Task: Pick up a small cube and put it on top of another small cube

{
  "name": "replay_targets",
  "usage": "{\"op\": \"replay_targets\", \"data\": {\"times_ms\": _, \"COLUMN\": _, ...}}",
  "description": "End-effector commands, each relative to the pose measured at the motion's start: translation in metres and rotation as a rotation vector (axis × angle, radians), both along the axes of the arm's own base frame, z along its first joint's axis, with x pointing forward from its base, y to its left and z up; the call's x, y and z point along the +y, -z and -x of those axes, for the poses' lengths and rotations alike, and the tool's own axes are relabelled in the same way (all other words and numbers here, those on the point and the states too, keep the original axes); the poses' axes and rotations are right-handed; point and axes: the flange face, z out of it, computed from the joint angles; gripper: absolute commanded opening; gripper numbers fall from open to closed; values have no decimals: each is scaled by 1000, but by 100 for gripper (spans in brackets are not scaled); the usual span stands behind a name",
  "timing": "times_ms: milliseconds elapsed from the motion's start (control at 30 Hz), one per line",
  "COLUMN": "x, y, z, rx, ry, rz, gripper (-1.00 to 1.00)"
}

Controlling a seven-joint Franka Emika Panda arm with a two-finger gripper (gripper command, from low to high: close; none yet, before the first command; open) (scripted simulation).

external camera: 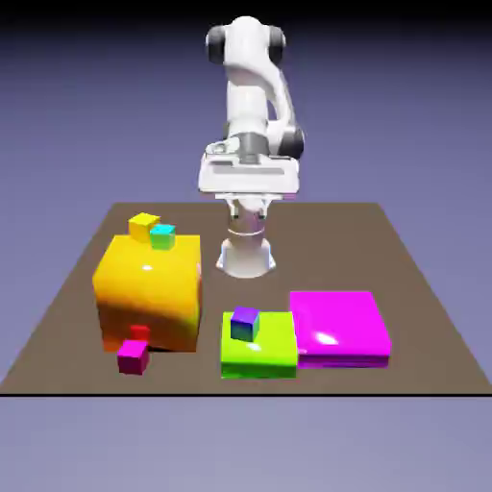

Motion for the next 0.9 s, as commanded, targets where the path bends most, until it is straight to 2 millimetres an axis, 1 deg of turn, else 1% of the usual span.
{"op": "replay_targets", "data": {"times_ms": 0, "x": -7, "y": 6, "z": -9, "rx": 39, "ry": 8, "rz": -7, "gripper": 0}}
{"op": "replay_targets", "data": {"times_ms": 100, "x": -30, "y": 26, "z": -34, "rx": 155, "ry": 32, "rz": -26, "gripper": 0}}
{"op": "replay_targets", "data": {"times_ms": 233, "x": -62, "y": 58, "z": -62, "rx": 307, "ry": 61, "rz": -48, "gripper": 0}}
{"op": "replay_targets", "data": {"times_ms": 433, "x": -113, "y": 111, "z": -94, "rx": 528, "ry": 101, "rz": -75, "gripper": 0}}
{"op": "replay_targets", "data": {"times_ms": 633, "x": -165, "y": 167, "z": -112, "rx": 737, "ry": 136, "rz": -93, "gripper": 0}}
{"op": "replay_targets", "data": {"times_ms": 867, "x": -224, "y": 225, "z": -119, "rx": 962, "ry": 170, "rz": -100, "gripper": 0}}
